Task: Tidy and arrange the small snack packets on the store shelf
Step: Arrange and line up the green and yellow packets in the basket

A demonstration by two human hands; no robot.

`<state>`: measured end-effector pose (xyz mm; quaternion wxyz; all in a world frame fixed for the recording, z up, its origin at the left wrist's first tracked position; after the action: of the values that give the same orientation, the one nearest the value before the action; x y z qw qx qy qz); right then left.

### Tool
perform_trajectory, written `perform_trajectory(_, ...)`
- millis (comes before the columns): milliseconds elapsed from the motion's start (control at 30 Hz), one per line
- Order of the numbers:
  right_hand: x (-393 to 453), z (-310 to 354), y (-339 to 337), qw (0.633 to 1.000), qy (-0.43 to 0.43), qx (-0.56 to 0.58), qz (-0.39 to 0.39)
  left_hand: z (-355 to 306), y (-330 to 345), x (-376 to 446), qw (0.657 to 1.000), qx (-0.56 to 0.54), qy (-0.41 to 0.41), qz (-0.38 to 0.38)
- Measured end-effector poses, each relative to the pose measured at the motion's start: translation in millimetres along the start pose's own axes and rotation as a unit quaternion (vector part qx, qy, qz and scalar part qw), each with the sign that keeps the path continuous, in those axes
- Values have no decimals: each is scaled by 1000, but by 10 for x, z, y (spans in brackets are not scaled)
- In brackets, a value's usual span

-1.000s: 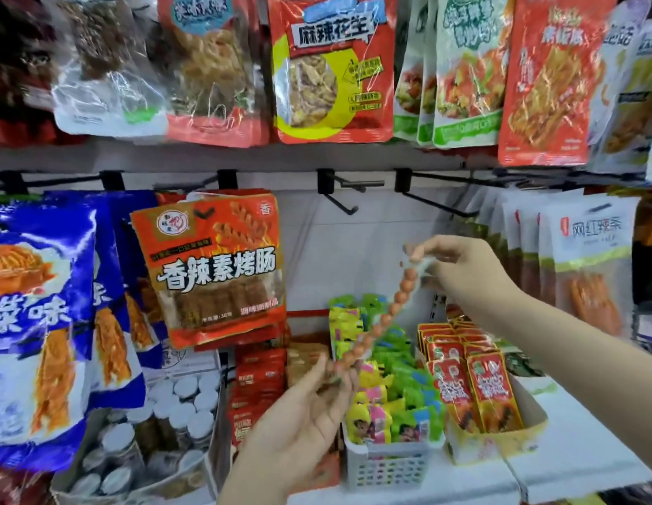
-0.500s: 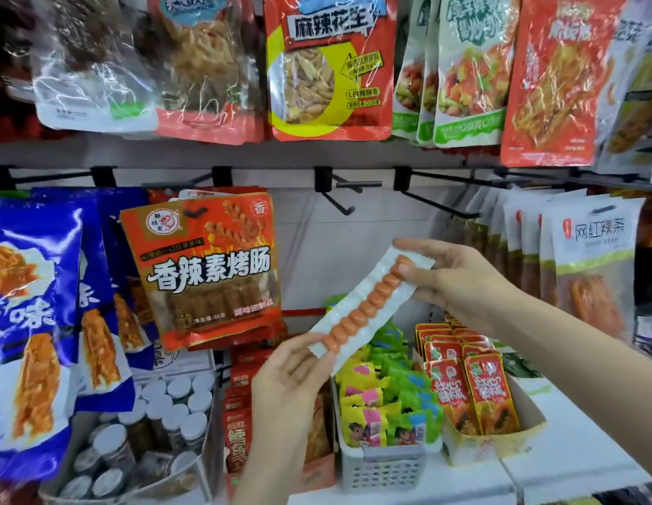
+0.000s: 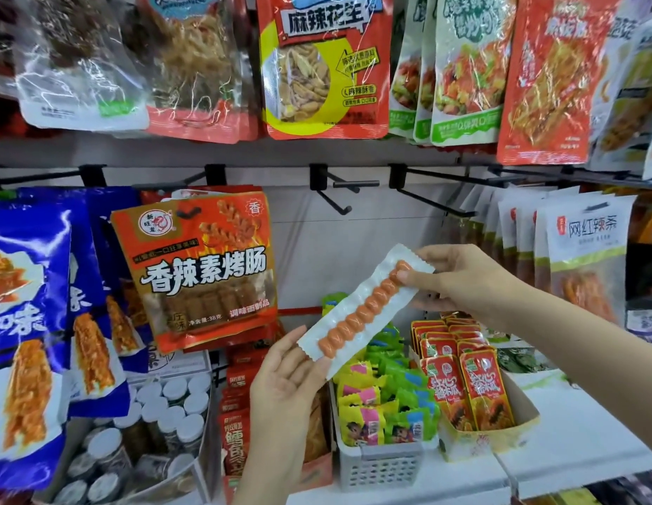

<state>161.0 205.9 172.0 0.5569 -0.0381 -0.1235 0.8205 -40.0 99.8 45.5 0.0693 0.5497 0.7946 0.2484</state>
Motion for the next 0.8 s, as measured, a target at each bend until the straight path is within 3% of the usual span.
perform_trajectory(100,-10,29,-13,999,-2,37,15,93,93,-19,992,-76,-89,46)
perform_trajectory(200,-8,76,13,996,-17,86,34,194,248,-107,945,-208,-237,81)
perform_trajectory(267,-5,108,58,994,-30,85,65,203,297,-121,929,-248,-261,84)
perform_trajectory(433,54,76,72,987,23,132,92,208,168,-31,973,-170,-151,48)
perform_trajectory(567,110,46,49,985,71,116,106,125,-19,33,999,17,-45,0)
perform_trajectory(800,123,16,28,984,0,-132,123,-14,-82,71,991,126,41,-26)
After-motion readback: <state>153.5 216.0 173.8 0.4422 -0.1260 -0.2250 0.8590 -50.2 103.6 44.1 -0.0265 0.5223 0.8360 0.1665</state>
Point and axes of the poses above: each hand's wrist, its own x-axis towards the middle knuckle, its own y-axis out of the palm, z = x × y, the point moved 7 cm from there along x, towards the middle knuckle
